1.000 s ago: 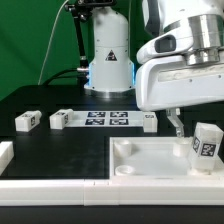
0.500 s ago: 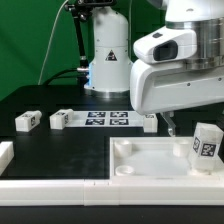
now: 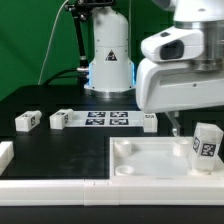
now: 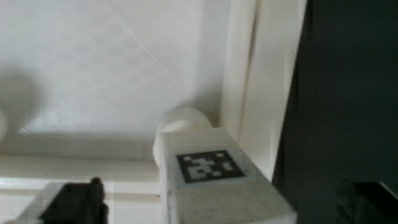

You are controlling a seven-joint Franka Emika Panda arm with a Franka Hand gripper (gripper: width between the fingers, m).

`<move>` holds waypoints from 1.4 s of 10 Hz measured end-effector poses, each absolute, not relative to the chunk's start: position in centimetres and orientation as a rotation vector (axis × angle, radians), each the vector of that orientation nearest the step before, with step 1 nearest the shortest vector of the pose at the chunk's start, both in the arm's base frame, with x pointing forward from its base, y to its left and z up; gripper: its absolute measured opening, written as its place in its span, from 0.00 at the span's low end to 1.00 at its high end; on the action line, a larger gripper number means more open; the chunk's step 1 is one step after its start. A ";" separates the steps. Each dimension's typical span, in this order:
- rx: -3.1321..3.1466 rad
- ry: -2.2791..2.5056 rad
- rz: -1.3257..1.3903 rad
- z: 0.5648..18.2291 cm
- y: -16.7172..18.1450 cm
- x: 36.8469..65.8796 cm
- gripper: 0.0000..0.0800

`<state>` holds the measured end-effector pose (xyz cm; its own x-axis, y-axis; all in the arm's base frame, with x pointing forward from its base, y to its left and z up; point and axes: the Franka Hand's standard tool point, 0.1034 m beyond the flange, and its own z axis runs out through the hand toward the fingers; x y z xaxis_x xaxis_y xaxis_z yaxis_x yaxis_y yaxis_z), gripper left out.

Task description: Assemble one leg

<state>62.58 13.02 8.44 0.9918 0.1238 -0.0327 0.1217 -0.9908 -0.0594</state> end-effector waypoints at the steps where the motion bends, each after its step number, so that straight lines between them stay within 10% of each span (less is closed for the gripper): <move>1: -3.080 -0.209 0.058 7.8 12.6 62.9 0.81; 5: -3.086 -0.226 0.043 7.3 12.2 63.0 0.81; 7: -3.086 -0.225 0.046 7.4 12.3 63.1 0.44; 9: -3.086 -0.225 0.047 7.4 12.3 63.1 0.36; 14: -3.092 -0.064 0.050 7.4 12.3 63.1 0.36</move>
Offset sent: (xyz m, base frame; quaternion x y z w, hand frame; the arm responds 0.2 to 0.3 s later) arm -0.0052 0.0020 0.0001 0.0100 -0.0051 0.0023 0.9999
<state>63.07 12.34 7.42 0.9986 0.0421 -0.0315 0.0405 -0.9980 -0.0489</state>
